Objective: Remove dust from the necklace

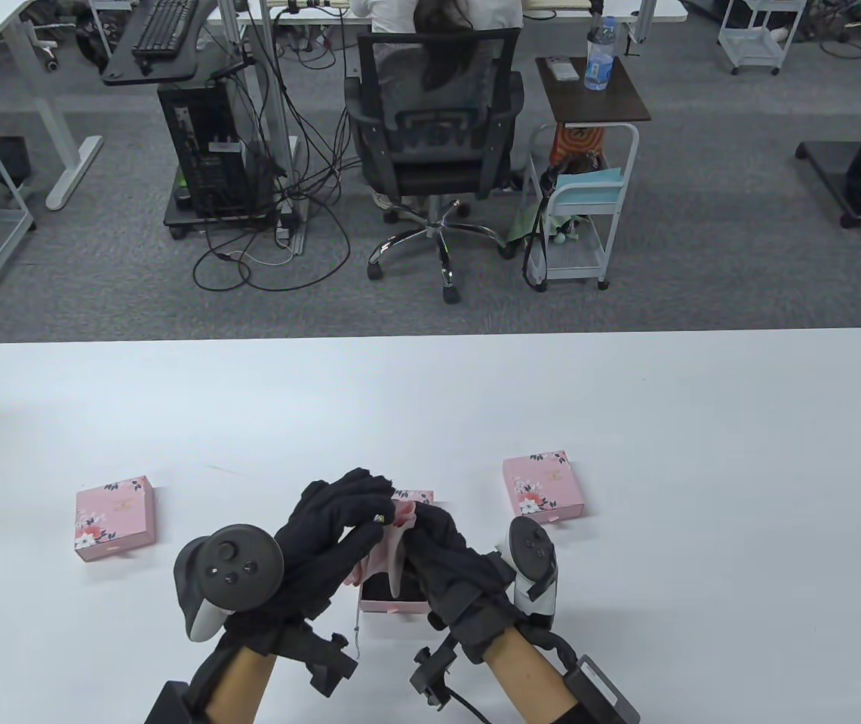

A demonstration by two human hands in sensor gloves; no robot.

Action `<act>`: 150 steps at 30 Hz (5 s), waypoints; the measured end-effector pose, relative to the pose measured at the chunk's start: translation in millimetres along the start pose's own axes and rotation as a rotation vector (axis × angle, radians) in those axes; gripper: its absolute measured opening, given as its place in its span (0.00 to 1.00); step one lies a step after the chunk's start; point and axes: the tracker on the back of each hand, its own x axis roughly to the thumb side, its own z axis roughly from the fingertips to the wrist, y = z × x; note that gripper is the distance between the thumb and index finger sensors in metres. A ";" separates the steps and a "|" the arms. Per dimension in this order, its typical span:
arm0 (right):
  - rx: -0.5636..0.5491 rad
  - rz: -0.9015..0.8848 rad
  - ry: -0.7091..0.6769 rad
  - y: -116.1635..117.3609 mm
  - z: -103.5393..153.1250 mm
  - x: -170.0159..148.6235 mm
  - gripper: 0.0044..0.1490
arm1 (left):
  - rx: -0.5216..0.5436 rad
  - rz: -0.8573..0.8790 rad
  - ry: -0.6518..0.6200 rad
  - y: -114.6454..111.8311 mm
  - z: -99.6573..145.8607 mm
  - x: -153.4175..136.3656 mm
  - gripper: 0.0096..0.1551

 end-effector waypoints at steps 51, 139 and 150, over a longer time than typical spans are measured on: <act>0.208 0.263 -0.129 30.6 6.5 15.1 0.24 | -0.056 -0.035 0.025 -14.0 -4.0 -5.8 0.21; 0.354 0.912 0.095 48.0 5.5 -24.3 0.25 | 0.246 0.151 -0.054 55.8 21.6 6.5 0.21; 0.368 1.109 0.130 46.7 2.9 -11.8 0.26 | 0.259 0.162 -0.081 60.9 25.3 10.6 0.21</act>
